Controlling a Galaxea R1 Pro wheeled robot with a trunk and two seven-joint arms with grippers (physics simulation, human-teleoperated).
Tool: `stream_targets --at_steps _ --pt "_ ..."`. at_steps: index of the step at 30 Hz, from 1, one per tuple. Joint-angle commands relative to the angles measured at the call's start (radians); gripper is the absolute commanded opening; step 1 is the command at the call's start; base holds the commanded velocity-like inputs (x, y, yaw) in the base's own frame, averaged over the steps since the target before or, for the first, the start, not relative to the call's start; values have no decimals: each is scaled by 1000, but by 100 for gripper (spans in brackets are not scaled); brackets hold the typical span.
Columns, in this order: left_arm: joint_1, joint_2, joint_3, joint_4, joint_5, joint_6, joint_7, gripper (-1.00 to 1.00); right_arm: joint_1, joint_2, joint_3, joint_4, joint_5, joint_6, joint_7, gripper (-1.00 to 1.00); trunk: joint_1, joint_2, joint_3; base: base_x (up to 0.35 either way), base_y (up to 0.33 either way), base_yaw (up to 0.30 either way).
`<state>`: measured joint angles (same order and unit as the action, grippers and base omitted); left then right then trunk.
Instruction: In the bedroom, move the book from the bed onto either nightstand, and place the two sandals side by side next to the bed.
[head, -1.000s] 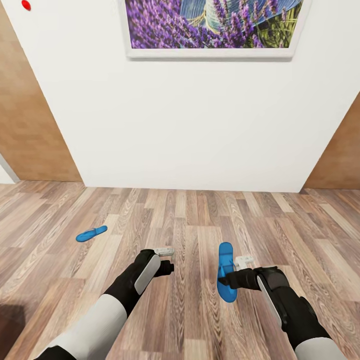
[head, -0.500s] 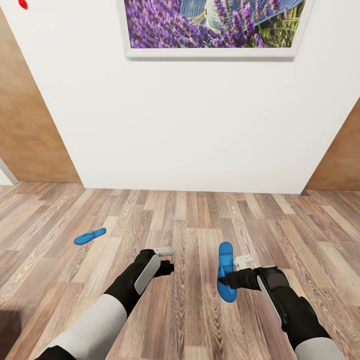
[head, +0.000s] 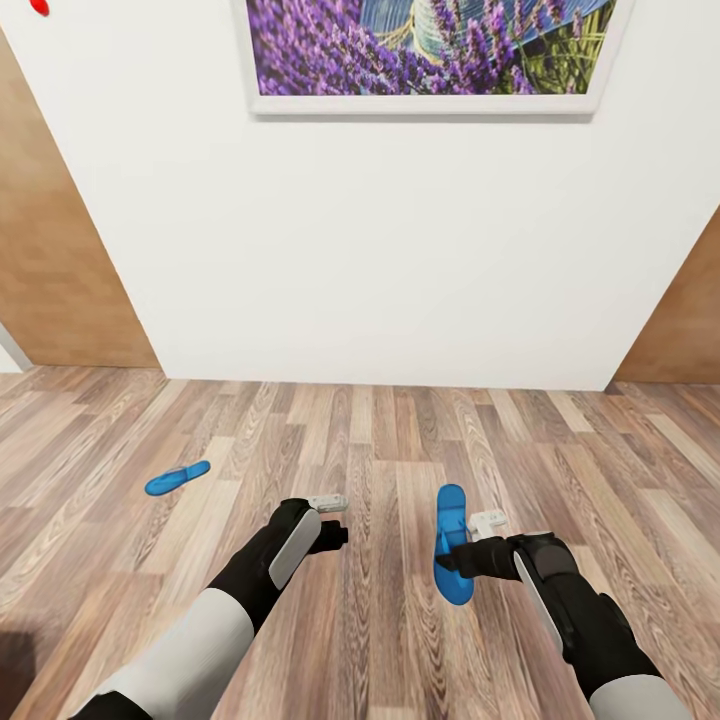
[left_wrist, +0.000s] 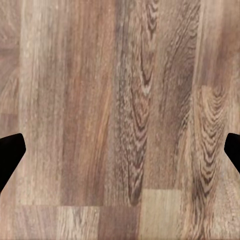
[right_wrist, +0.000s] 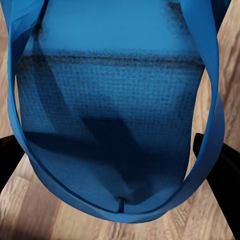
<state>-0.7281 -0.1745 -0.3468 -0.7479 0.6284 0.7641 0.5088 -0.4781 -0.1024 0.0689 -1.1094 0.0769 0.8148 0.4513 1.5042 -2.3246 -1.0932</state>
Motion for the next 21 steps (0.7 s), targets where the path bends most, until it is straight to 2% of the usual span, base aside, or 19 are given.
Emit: stream_targets --at_steps 1,21 --pt "-1 0 -1 -1 10 1 10 100 -1 -1 1 -1 8 3 6 -100 0 0 -1 74 0 0" --pt "-1 0 -1 -1 10 1 10 100 -1 0 2 -1 9 3 7 -100 0 0 -1 74 0 0"
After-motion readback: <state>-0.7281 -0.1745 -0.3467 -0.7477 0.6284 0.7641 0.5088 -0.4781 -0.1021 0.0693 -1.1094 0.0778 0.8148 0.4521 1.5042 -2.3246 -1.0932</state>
